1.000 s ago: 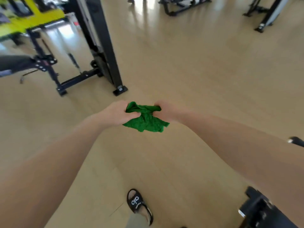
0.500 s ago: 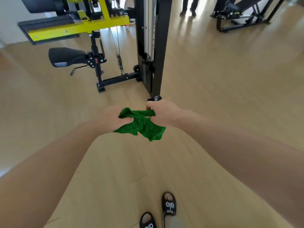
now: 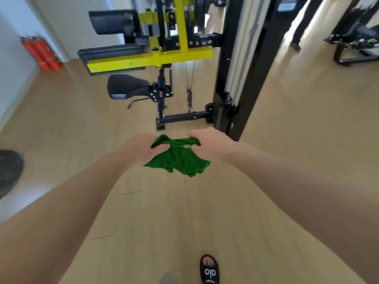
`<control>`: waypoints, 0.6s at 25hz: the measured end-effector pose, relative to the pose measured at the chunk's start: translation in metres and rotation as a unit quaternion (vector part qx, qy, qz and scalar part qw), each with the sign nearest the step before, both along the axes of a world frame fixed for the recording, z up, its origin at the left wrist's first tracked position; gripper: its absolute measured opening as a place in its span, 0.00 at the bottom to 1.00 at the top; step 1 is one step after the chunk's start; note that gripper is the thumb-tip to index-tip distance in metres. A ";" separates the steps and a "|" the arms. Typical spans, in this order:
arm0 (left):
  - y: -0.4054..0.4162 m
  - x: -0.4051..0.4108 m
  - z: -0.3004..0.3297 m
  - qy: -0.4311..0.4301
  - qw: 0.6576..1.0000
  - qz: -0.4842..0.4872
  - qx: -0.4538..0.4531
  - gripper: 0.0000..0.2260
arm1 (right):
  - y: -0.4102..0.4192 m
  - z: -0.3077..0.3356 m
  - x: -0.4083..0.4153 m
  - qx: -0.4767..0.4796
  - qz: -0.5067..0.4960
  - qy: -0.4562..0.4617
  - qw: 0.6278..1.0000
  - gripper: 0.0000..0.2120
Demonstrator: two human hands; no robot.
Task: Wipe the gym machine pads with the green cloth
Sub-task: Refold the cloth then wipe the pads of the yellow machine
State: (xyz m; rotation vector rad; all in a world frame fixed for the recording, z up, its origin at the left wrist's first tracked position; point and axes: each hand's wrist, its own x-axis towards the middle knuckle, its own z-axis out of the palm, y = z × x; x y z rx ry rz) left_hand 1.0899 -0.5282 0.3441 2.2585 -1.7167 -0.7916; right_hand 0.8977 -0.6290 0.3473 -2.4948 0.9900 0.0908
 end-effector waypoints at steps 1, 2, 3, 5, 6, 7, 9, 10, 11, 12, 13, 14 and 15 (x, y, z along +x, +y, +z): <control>-0.014 0.014 0.001 0.004 1.000 0.009 -0.002 0.18 | -0.018 0.003 0.015 0.006 0.005 -0.005 1.000 0.10; -0.031 0.034 0.001 0.011 1.000 0.019 -0.004 0.17 | -0.039 0.006 0.035 0.010 0.012 -0.007 1.000 0.10; -0.043 0.049 0.001 0.016 1.000 0.026 -0.003 0.17 | -0.055 0.007 0.050 0.011 0.021 -0.005 1.000 0.11; -0.069 0.085 -0.003 0.022 0.999 0.037 -0.010 0.17 | -0.086 0.008 0.084 0.006 0.032 -0.003 0.999 0.10; -0.086 0.108 -0.004 0.021 0.999 0.044 -0.015 0.17 | -0.105 0.008 0.107 0.003 0.034 -0.005 0.999 0.10; -0.102 0.130 -0.006 0.017 0.998 0.048 -0.020 0.16 | -0.121 0.008 0.128 0.005 0.033 -0.008 0.999 0.10; -0.134 0.176 -0.011 0.013 0.998 0.049 -0.034 0.16 | -0.151 0.007 0.173 0.014 0.027 -0.011 0.999 0.09; -0.149 0.199 -0.013 0.019 0.998 0.050 -0.041 0.15 | -0.165 0.006 0.195 0.019 0.020 -0.014 1.000 0.08; -0.163 0.225 -0.015 0.032 0.997 0.058 -0.050 0.14 | -0.180 0.007 0.219 0.020 0.011 -0.018 1.000 0.07; -0.176 0.252 -0.017 0.051 0.995 0.067 -0.059 0.14 | -0.195 0.008 0.246 0.022 0.001 -0.025 0.999 0.06; -0.186 0.272 -0.017 0.067 0.993 0.070 -0.069 0.13 | -0.207 0.009 0.266 0.026 -0.012 -0.036 0.999 0.05; -0.195 0.288 -0.016 0.081 0.990 0.073 -0.084 0.11 | -0.218 0.011 0.283 0.036 -0.025 -0.053 0.998 0.04; -0.212 0.313 -0.011 0.094 0.987 0.083 -0.100 0.10 | -0.235 0.014 0.309 0.049 -0.040 -0.073 0.995 0.04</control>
